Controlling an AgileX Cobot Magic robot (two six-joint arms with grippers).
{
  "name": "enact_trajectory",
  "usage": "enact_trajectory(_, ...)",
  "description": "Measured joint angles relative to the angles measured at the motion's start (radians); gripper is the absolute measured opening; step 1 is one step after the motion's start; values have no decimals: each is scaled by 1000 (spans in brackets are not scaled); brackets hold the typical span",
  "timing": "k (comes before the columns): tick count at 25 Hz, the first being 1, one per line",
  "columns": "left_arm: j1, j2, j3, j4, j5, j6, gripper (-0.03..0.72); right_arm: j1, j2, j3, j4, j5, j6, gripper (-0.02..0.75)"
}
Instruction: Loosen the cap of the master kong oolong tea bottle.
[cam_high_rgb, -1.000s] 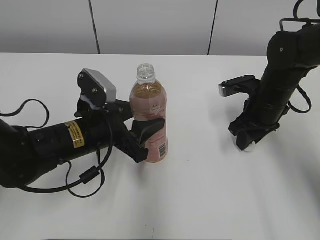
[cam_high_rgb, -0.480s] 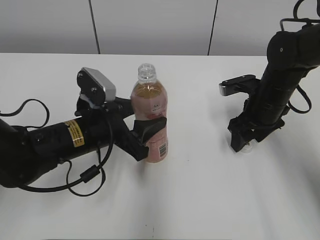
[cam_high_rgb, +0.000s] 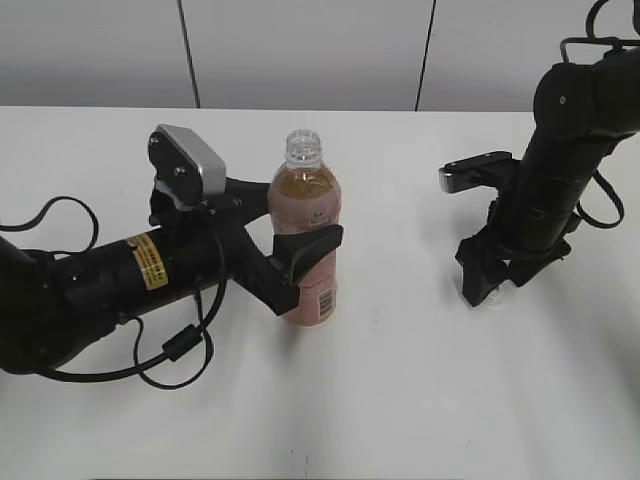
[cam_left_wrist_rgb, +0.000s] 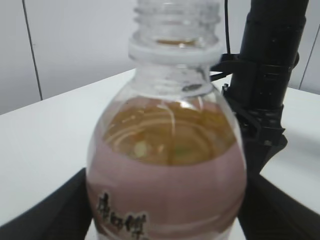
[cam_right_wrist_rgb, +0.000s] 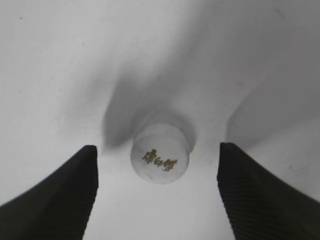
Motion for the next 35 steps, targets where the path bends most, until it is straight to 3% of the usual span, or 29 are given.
enact_trajectory(7, 15, -2, 63, -3, -27, 0, 521, 0, -17, 0, -2, 19, 1, 559)
enact_trajectory(18, 141, -83, 232, -28, -52, 0, 522, 0, -63, 0, -2, 72, 7, 559)
enact_trajectory(26, 297, -220, 248, -186, -53, -69, 522, -70, -108, 0, 8, 149, 93, 559)
enact_trajectory(35, 499, -407, 249, -221, 108, -106, 522, -146, -342, 155, -5, 215, 192, 559)
